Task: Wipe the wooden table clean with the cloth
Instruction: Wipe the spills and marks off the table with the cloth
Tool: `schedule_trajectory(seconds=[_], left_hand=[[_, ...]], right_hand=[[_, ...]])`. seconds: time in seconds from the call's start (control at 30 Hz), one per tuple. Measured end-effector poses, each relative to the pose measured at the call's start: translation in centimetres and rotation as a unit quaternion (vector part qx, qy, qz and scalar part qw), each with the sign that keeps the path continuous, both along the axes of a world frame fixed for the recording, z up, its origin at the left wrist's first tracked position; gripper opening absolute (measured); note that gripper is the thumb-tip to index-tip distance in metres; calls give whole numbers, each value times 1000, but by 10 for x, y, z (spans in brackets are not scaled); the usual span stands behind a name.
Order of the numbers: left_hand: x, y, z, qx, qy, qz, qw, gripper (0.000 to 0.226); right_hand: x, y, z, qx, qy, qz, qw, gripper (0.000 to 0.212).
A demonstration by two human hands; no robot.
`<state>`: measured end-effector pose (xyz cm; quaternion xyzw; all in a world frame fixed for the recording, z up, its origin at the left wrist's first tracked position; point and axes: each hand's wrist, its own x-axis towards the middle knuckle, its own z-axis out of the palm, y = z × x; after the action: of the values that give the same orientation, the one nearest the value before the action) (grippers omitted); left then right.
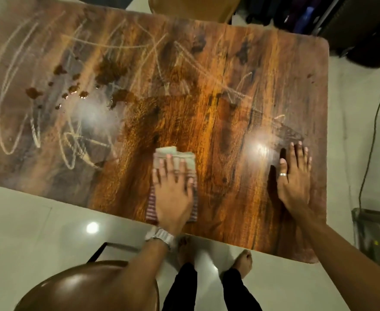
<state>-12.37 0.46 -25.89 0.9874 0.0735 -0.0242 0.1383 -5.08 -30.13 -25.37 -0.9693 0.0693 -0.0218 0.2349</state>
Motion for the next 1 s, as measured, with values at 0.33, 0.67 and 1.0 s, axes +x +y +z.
schedule_trajectory(seconds=[0.33,0.67,1.0], left_hand=[[54,-257,-10,11,24,-223,974,91],[163,-343,3,80,84,-215,970,115],[290,-100,4,9,35,-38,999,62]], right_hand=[[27,-48,17,69,-36,-56,995,58],[93,-102,30,60,-29,-70,995,60],[133,-97,26,53,-8,-39,998,59]])
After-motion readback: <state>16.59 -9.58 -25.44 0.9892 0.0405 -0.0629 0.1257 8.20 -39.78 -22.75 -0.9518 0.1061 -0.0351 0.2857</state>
